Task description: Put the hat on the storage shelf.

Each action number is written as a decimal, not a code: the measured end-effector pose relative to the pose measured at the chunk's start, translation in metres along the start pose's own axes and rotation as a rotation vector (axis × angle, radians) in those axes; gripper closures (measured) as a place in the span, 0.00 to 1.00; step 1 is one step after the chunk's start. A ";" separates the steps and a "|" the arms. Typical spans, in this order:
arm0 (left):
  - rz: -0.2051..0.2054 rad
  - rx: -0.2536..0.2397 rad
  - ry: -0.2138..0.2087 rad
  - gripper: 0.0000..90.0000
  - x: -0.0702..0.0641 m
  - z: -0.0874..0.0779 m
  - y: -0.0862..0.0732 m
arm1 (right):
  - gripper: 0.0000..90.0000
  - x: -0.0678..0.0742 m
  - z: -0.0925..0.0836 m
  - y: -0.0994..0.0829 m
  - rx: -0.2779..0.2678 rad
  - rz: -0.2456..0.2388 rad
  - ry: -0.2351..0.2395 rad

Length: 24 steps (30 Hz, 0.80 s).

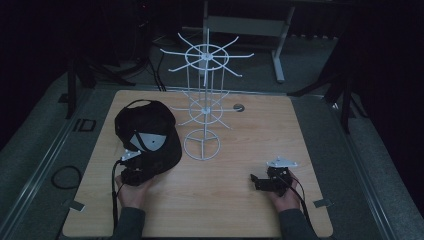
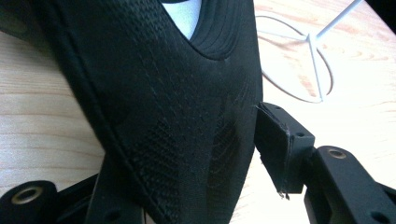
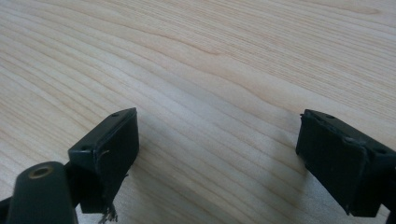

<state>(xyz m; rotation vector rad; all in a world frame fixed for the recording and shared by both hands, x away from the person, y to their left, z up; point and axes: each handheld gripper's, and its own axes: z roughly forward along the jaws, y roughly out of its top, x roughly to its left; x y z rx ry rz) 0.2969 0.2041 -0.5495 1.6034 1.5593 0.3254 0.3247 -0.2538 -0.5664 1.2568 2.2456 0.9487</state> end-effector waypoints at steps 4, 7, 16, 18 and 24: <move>0.000 0.009 -0.004 0.66 0.003 0.002 0.000 | 0.14 0.000 0.000 0.000 0.001 0.001 0.000; -0.008 -0.006 -0.051 0.79 0.004 0.000 0.000 | 0.14 0.000 0.000 0.000 0.000 0.000 0.000; 0.020 -0.017 -0.089 0.88 0.000 -0.010 0.010 | 0.14 0.000 0.000 0.000 0.001 0.001 0.000; 0.025 -0.026 -0.086 0.90 0.001 -0.014 0.012 | 0.14 0.000 0.000 0.000 0.001 0.001 0.000; 0.059 -0.046 -0.068 0.96 -0.001 -0.023 0.016 | 0.14 0.000 0.000 0.000 0.001 0.001 0.000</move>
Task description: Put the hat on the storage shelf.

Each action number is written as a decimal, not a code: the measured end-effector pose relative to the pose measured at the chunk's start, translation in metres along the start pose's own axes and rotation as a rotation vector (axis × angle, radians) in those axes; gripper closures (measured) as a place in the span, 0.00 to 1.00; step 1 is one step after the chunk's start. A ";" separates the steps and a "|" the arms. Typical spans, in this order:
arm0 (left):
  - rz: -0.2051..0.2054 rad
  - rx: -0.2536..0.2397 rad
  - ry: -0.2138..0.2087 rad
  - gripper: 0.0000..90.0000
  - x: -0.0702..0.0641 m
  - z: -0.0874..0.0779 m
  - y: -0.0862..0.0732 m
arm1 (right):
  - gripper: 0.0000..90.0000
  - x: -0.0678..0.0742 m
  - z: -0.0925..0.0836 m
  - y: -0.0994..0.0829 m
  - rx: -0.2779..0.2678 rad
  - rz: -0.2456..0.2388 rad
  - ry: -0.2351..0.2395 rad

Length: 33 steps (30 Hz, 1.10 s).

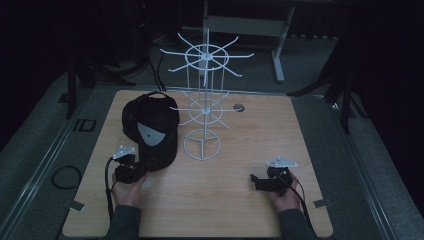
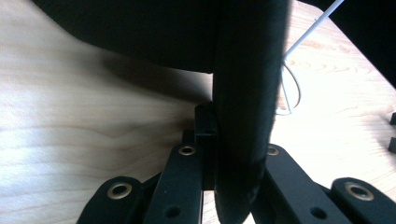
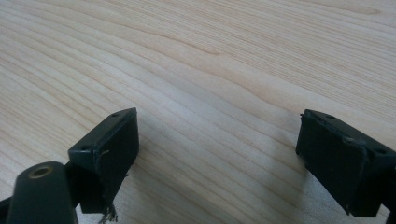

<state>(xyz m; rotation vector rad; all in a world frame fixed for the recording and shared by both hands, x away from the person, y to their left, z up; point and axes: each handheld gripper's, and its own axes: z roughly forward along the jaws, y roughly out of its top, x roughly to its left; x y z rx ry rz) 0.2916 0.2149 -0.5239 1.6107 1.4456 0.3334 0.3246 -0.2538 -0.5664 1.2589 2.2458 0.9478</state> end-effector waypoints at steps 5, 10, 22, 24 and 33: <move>0.002 -0.002 0.017 0.96 0.000 -0.002 0.002 | 0.14 0.000 0.000 0.000 0.000 0.000 0.000; -0.001 -0.008 0.022 0.97 0.001 -0.004 0.004 | 0.14 0.000 0.000 0.000 0.000 0.000 0.000; 0.018 -0.053 0.026 0.97 0.002 -0.012 0.016 | 0.14 0.000 0.000 0.000 0.000 0.000 0.001; 0.018 -0.057 0.025 0.97 0.003 -0.014 0.018 | 0.14 0.000 0.000 0.000 -0.001 0.000 0.001; 0.038 -0.087 0.025 0.97 0.002 -0.024 0.027 | 0.14 0.000 -0.001 0.000 0.000 -0.001 0.002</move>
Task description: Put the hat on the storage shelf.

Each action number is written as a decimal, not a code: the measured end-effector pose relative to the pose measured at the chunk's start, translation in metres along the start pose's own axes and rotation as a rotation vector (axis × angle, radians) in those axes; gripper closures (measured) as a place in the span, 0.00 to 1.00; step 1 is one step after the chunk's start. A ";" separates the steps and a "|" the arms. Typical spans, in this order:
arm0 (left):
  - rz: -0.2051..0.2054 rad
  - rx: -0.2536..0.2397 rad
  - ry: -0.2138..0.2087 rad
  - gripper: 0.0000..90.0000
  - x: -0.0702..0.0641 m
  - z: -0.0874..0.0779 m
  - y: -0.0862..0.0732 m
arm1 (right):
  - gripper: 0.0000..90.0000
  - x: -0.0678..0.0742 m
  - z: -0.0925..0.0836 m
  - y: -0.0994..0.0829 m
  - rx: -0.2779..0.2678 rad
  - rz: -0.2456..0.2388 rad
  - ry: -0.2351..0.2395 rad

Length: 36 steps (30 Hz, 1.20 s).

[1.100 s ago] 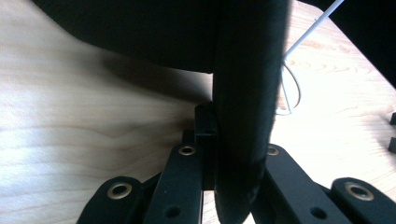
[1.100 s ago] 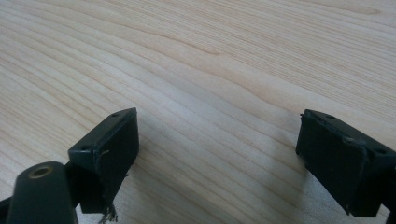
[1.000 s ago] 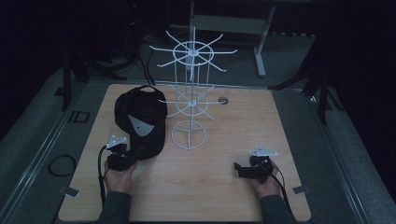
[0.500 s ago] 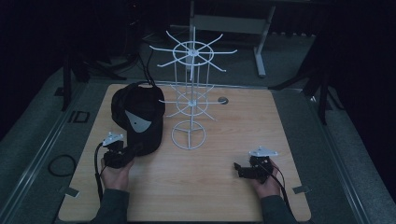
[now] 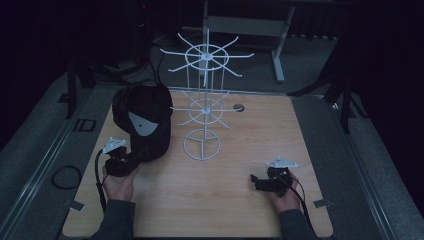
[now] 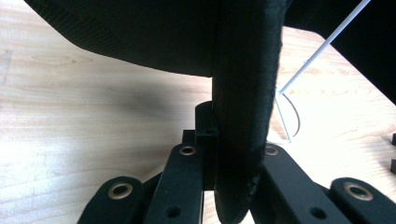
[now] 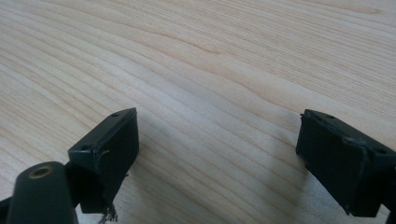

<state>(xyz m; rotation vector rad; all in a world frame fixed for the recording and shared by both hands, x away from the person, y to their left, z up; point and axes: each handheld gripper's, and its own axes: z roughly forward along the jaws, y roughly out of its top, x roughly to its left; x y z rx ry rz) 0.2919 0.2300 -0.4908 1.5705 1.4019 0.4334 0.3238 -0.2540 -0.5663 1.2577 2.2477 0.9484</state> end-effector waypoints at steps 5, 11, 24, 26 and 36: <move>0.019 -0.011 -0.002 0.97 -0.002 -0.003 0.005 | 0.14 0.000 0.000 0.000 0.000 0.000 0.000; 0.028 -0.030 0.003 0.97 -0.002 -0.007 0.013 | 0.14 0.000 0.000 0.000 -0.001 -0.002 0.000; 0.044 -0.076 -0.003 0.97 -0.007 -0.015 0.027 | 0.14 0.000 0.000 0.000 -0.001 0.000 0.000; 0.050 -0.080 -0.003 0.97 -0.007 -0.016 0.028 | 0.14 0.000 0.000 0.000 -0.001 0.000 0.000; 0.077 -0.111 -0.006 0.97 -0.010 -0.023 0.035 | 0.14 0.000 0.000 0.000 -0.001 0.000 0.000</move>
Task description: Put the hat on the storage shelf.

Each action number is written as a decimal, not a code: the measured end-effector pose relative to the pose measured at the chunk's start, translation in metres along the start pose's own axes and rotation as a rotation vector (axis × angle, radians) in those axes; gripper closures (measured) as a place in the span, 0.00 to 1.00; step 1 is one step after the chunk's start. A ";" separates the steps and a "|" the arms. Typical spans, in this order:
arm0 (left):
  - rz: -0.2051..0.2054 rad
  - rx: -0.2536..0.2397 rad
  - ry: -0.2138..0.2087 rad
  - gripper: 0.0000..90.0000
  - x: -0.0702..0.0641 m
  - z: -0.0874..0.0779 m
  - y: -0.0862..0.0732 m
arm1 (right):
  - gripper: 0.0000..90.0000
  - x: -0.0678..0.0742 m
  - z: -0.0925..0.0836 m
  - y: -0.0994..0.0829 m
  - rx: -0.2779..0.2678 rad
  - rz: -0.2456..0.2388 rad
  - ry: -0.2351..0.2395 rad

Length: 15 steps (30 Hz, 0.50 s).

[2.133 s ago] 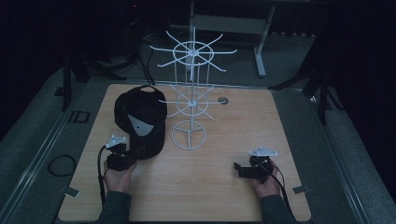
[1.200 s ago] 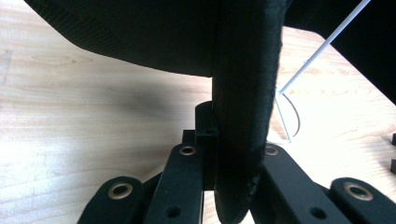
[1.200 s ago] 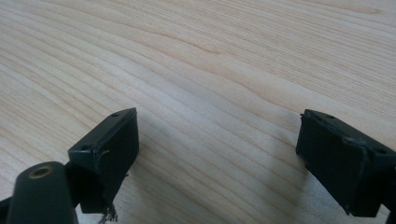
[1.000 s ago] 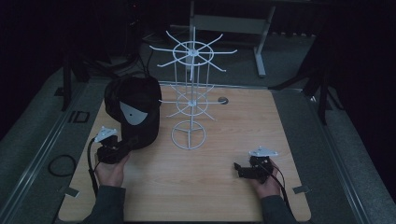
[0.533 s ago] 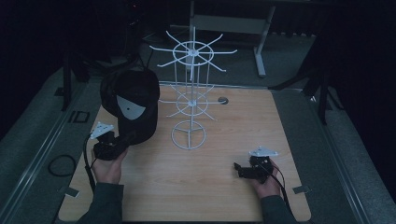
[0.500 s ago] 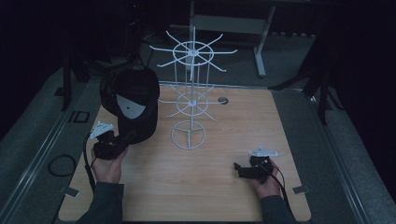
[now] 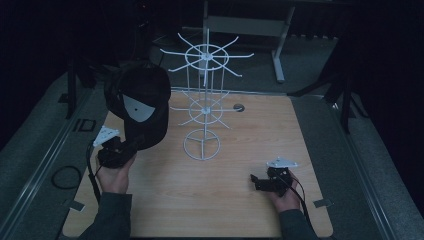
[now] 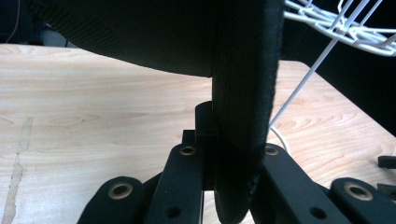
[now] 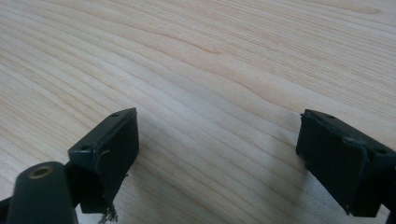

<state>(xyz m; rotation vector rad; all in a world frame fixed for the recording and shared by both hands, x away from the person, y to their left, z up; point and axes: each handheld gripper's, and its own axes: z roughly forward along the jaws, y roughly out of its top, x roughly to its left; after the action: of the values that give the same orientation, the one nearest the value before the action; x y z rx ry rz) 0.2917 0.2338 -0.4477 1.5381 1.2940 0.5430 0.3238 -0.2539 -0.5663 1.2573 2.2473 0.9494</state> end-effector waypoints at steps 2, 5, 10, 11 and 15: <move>0.007 -0.011 0.001 0.97 -0.001 -0.002 0.002 | 0.14 0.000 0.000 0.000 0.000 0.000 0.000; 0.020 -0.029 -0.005 0.97 -0.003 -0.004 0.004 | 0.14 0.000 0.000 0.000 0.000 0.001 0.000; 0.045 -0.048 -0.011 0.97 -0.007 -0.006 0.006 | 0.14 0.000 0.000 0.000 0.000 0.001 0.000; 0.048 -0.048 -0.012 0.97 -0.007 -0.006 0.007 | 0.14 0.000 0.000 0.000 0.000 0.001 0.000; 0.056 -0.051 -0.003 0.97 -0.010 -0.007 0.009 | 0.14 0.000 0.000 0.000 0.000 0.001 0.000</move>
<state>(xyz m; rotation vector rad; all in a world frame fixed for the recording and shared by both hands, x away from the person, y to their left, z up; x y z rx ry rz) 0.2870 0.2286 -0.4345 1.5357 1.2292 0.6048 0.3238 -0.2538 -0.5663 1.2588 2.2463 0.9500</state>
